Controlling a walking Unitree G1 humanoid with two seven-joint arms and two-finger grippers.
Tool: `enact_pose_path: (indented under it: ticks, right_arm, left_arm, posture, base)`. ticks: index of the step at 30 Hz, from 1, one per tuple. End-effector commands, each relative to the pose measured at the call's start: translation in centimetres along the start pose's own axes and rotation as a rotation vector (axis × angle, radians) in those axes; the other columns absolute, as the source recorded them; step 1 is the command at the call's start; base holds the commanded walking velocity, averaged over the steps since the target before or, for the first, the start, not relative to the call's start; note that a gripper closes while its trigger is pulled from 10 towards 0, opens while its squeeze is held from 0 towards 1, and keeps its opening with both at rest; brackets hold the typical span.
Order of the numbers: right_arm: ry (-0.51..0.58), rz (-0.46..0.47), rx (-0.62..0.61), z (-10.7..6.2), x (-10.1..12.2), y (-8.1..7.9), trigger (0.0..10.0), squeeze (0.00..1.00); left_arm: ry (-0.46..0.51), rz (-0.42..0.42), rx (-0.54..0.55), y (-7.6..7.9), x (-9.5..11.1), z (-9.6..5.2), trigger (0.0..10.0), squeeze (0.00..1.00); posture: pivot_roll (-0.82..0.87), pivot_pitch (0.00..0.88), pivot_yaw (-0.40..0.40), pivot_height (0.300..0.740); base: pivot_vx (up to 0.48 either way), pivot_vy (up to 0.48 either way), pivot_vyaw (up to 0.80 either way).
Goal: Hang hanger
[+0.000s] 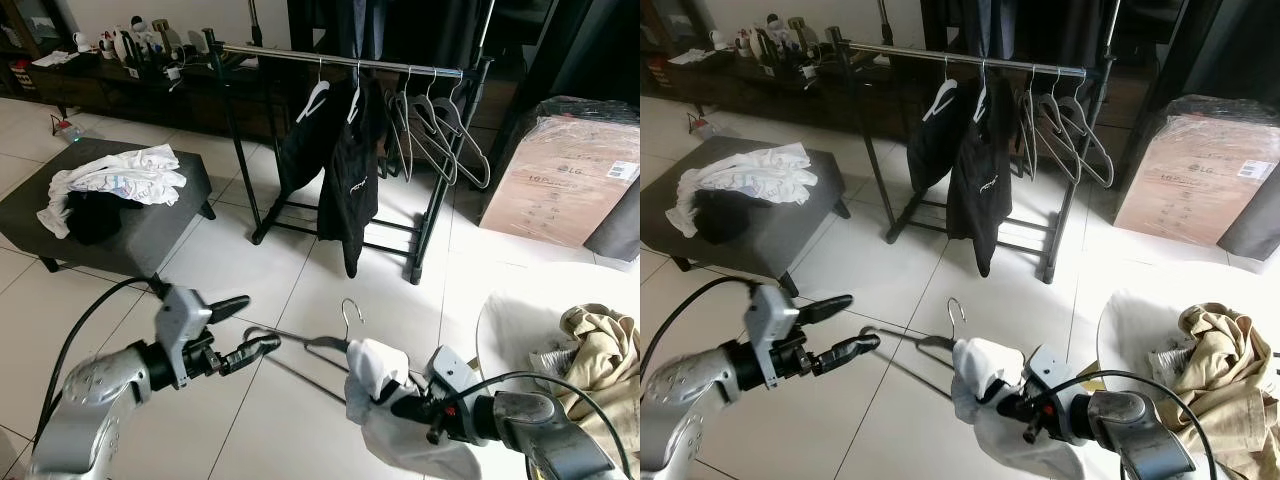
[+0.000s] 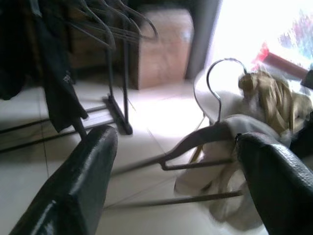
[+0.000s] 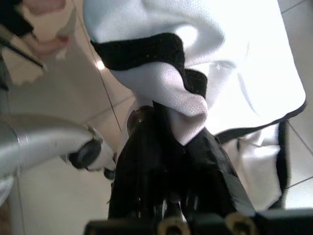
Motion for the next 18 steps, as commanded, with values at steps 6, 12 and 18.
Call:
enact_pose_path:
  ticks: [6, 12, 18]
  right_arm:
    - [0.072, 0.017, -0.071, -0.7, 2.5, 1.4, 0.0, 0.0]
    - [0.133, -0.01, -0.079, -1.2, 4.8, 1.6, 0.0, 0.0]
    - [0.234, -0.071, 0.004, -1.6, 7.6, -0.1, 0.0, 0.0]
  left_arm:
    - [0.034, -0.291, 0.158, 0.3, -3.3, 0.0, 10.0, 1.0]
    - [-0.124, -0.452, 0.374, -0.8, -9.6, -0.2, 10.0, 0.0]
    - [-0.151, -0.54, 0.404, -0.7, -12.4, 1.0, 10.0, 0.0]
  posture:
    - [-0.07, 0.114, 0.003, 0.74]
    - [-0.07, 0.115, 0.0, 0.74]
    - [-0.08, 0.131, -0.005, 0.74]
  base:
    - [0.0, 0.0, 0.0]
    - [0.0, 0.0, 0.0]
    - [0.0, 0.0, 0.0]
Point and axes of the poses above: a point about 5 cm out from each wrist's last joint towards the gripper, its own z axis pointing out of the wrist towards the gripper, its own x axis along the axis of the wrist's last joint, y = z × x, the point moved 6 cm from there along z, pointing out of the wrist towards the gripper, and after that the axes turned 13 degrees about -z, right-handed, at the moved point
